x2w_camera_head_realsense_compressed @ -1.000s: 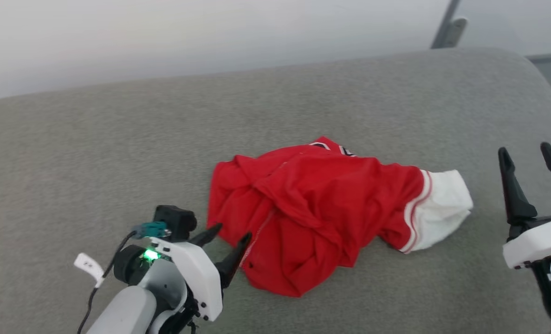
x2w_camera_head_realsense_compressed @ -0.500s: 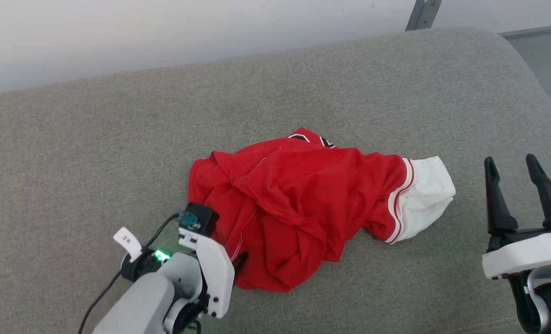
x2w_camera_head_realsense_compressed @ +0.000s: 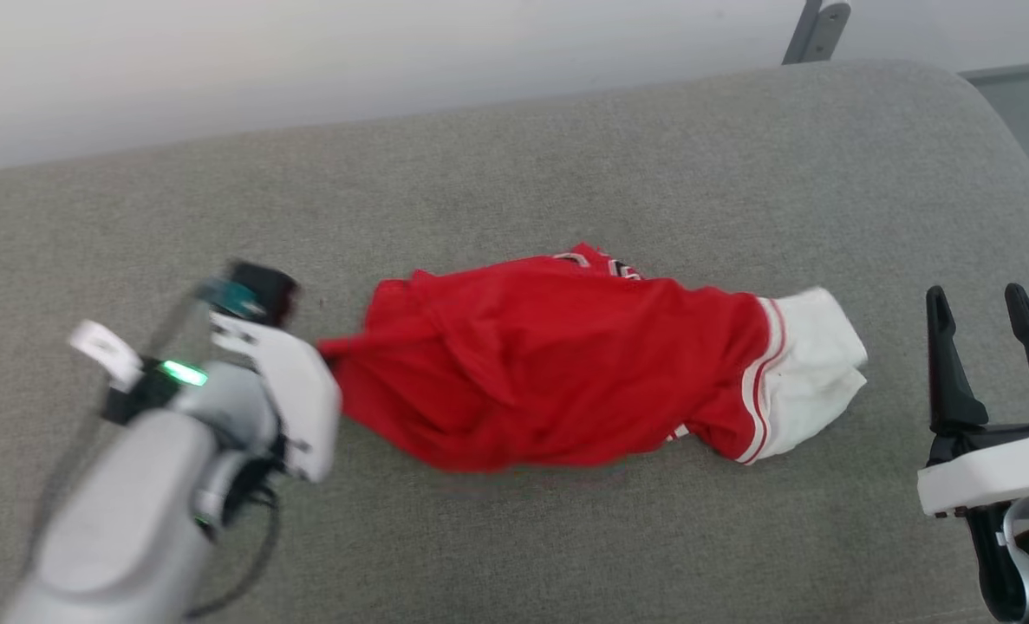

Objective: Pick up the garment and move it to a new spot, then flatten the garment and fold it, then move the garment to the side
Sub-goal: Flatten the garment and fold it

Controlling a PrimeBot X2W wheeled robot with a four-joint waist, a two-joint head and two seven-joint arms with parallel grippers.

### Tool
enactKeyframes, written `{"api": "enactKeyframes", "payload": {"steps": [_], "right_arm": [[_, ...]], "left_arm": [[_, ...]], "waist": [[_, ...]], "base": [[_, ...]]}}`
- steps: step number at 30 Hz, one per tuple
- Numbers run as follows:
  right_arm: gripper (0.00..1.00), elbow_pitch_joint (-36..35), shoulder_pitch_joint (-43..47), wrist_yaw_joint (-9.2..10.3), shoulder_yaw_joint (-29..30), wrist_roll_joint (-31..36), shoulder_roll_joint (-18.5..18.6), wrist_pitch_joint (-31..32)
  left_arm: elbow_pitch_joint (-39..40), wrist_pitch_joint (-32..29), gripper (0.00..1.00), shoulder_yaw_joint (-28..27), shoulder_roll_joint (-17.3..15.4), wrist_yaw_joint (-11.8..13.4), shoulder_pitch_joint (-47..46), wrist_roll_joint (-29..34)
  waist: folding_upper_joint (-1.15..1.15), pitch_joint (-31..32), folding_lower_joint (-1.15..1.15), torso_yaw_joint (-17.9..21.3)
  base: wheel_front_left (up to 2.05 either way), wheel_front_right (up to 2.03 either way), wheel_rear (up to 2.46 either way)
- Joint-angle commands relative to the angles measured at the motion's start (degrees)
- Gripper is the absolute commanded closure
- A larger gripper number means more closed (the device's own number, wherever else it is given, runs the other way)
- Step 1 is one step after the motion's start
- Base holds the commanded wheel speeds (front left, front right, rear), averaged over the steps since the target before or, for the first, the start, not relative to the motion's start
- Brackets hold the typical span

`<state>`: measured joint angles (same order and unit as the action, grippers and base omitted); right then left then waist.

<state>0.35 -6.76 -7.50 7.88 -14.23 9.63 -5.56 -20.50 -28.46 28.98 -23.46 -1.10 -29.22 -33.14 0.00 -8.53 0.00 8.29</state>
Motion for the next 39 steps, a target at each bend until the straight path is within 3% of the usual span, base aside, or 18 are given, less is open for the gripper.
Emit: {"api": "enactKeyframes", "payload": {"steps": [1,8,12,22,27,35,39], "right_arm": [[0.00,-0.19,0.47,0.02,0.18,-0.33,0.11,0.08],[0.00,-0.96,1.27,0.02,-0.23,-0.77,-0.19,0.93],[0.00,-1.28,1.06,0.02,-0.78,-1.19,0.14,1.14],[0.00,-0.99,-1.25,0.02,-3.28,-2.26,0.71,1.12],[0.00,0.26,-3.70,0.02,-5.48,-3.09,1.11,0.31],[0.00,2.90,-7.21,0.02,-8.12,-4.60,1.24,-1.48],[0.00,4.42,-8.72,0.02,-9.36,-5.38,1.26,-2.47]], "left_arm": [[1.26,-0.85,1.00,-0.98,-1.34,0.75,-0.89,-0.10],[9.20,-6.09,1.00,-5.67,-9.56,3.54,-1.86,-0.81],[12.20,-6.53,1.00,-6.81,-10.73,3.87,-4.43,-0.61],[6.11,-0.86,1.00,-2.59,-4.33,-2.02,-19.15,2.53],[-4.27,2.67,1.00,1.65,0.16,-4.69,-26.73,4.67],[-21.30,5.10,1.00,9.37,5.47,-6.35,-33.21,3.81],[-25.71,4.90,1.00,15.47,6.83,-6.32,-34.30,0.90]], "waist": [[0.00,0.28,0.00,-0.26],[0.00,1.07,0.00,-0.96],[0.00,0.92,0.00,-1.22],[0.00,-1.33,0.00,-0.28],[0.00,-3.64,0.00,1.72],[0.00,-7.33,0.00,4.88],[0.00,-8.60,0.00,6.16]], "base": [[0.00,0.00,0.00],[0.00,0.00,0.00],[0.00,0.00,0.00],[0.00,0.00,0.00],[0.00,0.00,0.00],[0.00,0.00,0.00],[0.00,0.00,0.00]]}}
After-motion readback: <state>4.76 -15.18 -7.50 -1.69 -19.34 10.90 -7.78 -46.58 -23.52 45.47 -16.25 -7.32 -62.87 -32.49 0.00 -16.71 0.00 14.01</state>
